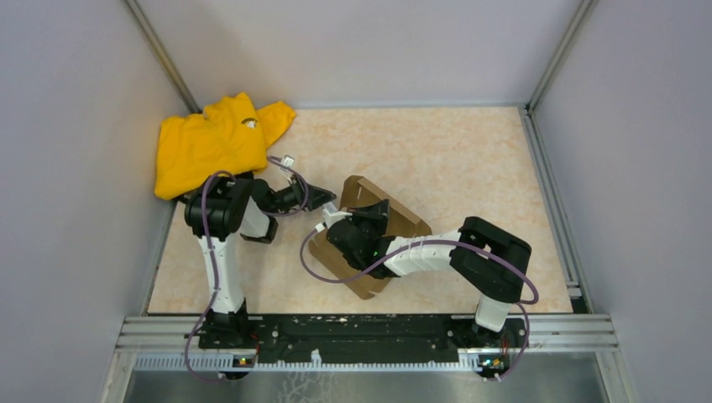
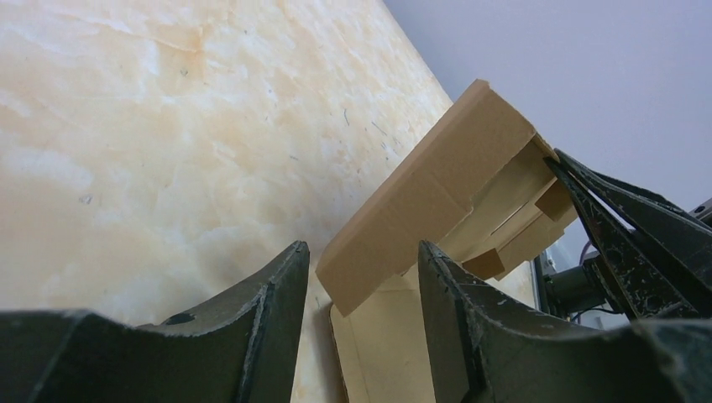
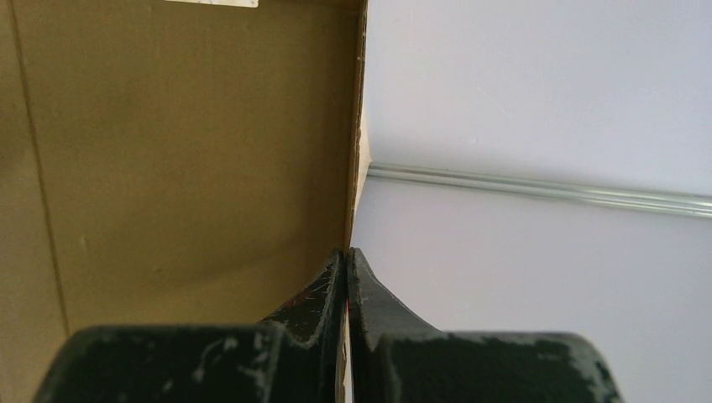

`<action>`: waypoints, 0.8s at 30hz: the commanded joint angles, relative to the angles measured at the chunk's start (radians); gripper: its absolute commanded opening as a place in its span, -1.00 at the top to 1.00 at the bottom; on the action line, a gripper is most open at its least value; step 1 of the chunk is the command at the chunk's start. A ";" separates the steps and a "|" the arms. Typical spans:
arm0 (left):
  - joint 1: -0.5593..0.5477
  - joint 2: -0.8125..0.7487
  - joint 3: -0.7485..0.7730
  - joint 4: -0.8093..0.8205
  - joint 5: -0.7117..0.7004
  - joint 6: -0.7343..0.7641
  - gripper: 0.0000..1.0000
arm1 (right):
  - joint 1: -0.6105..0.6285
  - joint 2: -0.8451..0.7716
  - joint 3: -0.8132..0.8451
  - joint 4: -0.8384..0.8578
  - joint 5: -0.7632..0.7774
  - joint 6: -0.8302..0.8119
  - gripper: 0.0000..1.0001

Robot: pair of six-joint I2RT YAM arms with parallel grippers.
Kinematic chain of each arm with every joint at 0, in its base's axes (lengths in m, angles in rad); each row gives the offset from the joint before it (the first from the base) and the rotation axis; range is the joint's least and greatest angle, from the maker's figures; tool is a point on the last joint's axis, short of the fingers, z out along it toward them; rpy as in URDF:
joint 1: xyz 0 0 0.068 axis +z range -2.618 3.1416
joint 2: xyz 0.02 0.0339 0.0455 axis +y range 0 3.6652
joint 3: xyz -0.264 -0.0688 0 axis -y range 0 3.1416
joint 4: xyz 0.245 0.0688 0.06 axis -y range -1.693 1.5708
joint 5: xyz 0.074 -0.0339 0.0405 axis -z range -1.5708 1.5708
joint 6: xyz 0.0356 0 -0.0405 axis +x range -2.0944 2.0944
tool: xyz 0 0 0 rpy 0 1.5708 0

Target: Fold the paper box

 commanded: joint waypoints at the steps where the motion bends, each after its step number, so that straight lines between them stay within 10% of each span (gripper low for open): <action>1: -0.026 0.016 0.034 0.084 -0.008 0.048 -0.14 | 0.004 -0.048 0.004 0.009 -0.016 0.016 1.00; 24: -0.076 -0.004 0.023 0.084 0.015 0.100 -0.21 | 0.004 -0.029 0.005 0.004 -0.016 0.029 1.00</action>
